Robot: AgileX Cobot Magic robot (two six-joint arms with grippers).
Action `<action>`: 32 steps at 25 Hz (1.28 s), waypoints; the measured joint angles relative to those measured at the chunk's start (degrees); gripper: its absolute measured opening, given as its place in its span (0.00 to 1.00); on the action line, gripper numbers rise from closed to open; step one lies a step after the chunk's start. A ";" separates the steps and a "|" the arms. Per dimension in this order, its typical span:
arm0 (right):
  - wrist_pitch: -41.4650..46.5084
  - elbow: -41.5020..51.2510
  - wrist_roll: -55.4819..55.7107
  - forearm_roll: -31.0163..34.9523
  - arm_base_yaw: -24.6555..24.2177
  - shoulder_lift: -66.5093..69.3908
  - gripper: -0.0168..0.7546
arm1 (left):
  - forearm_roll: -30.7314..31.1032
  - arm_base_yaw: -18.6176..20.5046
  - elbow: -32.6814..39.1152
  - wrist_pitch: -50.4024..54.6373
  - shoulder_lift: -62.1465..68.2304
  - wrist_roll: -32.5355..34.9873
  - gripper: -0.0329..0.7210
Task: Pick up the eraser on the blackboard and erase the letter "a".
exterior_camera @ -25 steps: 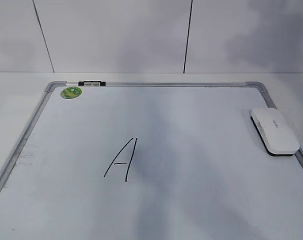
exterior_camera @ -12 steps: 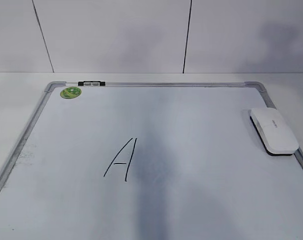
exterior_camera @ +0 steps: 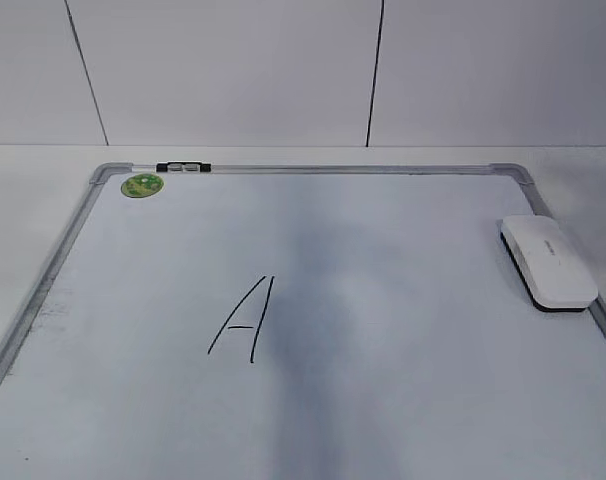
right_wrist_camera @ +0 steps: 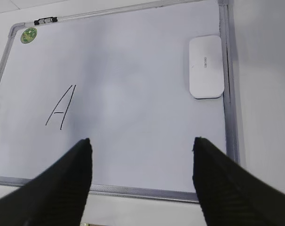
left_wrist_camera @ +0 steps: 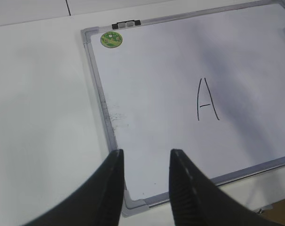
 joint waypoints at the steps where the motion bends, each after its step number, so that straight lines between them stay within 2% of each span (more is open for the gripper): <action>1: 0.00 1.31 0.00 0.29 0.00 -1.87 0.72 | 0.11 -0.11 0.62 0.00 -1.33 -0.23 0.37; 8: 0.14 10.05 0.00 0.50 0.00 -12.60 0.72 | 1.54 -2.27 6.71 0.33 -12.16 -0.59 0.37; 15: 0.36 14.51 -0.67 0.72 0.92 -20.33 0.72 | 2.36 -2.32 14.64 0.47 -20.73 -0.59 0.37; 23: 0.44 18.44 -8.64 0.56 3.21 -26.71 0.72 | 2.55 -2.32 22.25 0.47 -26.56 -0.59 0.37; 32: 0.58 27.43 -10.05 -8.90 3.21 -33.78 0.72 | 2.55 -2.32 31.05 0.47 -28.71 -0.59 0.36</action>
